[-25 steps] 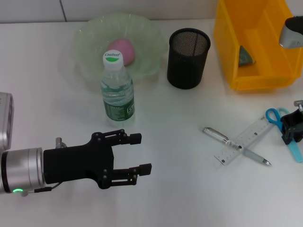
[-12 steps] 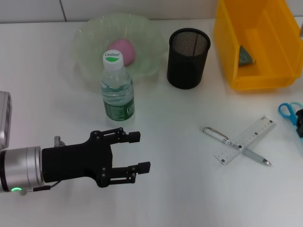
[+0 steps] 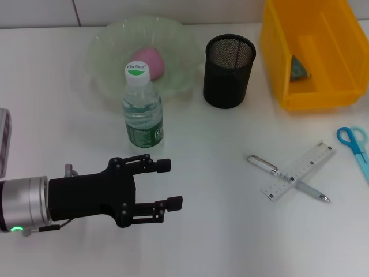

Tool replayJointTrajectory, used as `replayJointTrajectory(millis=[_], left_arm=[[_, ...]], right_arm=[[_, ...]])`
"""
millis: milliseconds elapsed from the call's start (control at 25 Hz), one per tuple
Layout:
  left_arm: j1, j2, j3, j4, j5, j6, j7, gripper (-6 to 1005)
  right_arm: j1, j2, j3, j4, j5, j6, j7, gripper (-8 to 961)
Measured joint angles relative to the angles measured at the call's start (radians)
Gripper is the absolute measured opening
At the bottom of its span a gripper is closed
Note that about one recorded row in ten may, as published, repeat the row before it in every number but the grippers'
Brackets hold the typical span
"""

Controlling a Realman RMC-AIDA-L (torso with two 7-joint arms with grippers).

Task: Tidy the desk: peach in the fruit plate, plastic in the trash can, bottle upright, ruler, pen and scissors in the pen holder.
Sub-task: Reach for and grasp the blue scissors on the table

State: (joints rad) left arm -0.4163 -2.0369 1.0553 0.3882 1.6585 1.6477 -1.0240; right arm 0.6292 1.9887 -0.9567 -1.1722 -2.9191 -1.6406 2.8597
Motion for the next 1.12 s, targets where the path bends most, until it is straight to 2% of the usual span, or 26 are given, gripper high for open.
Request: replayJointTrajectory(millis=[120,200,320,400,440,600,880,1120], left_arm=[[-0.001,0.000,0.000,0.001,0.000,0.000,0.000,770],[-0.001,0.000,0.000,0.002,-0.001,0.000,-0.001,770],[-0.001,-0.001,0.000,0.002,-0.002,0.000,-0.001,770],[0.000,-0.001,0.000,0.002,-0.002,0.000,-0.002,770],[0.000,-0.001,0.000,0.002,-0.002,0.000,-0.002,770],[0.001,0.000,0.000,0.002,-0.002,0.000,-0.004,770],[0.001,-0.003,0.000,0.001,0.001,-0.001,-0.004,770],[0.005,-0.005,0.000,0.001,0.004,-0.002,-0.004,770]], right_arm=[[0.000,0.002,-0.004,-0.024,0.000,-0.010,-0.006,96],[0.004,0.011,-0.014,-0.045,0.000,-0.022,-0.008,101],[0.007,0.019,-0.034,-0.048,0.000,-0.022,-0.007,187],[0.010,0.030,-0.088,-0.044,0.000,-0.022,-0.002,244],[0.010,0.030,-0.088,-0.044,0.000,-0.022,-0.002,291],[0.013,0.053,-0.143,-0.032,-0.001,-0.011,0.007,481],[0.014,0.057,-0.175,-0.004,-0.002,0.003,0.014,475],[0.010,0.053,-0.192,0.031,-0.002,0.031,0.014,468]])
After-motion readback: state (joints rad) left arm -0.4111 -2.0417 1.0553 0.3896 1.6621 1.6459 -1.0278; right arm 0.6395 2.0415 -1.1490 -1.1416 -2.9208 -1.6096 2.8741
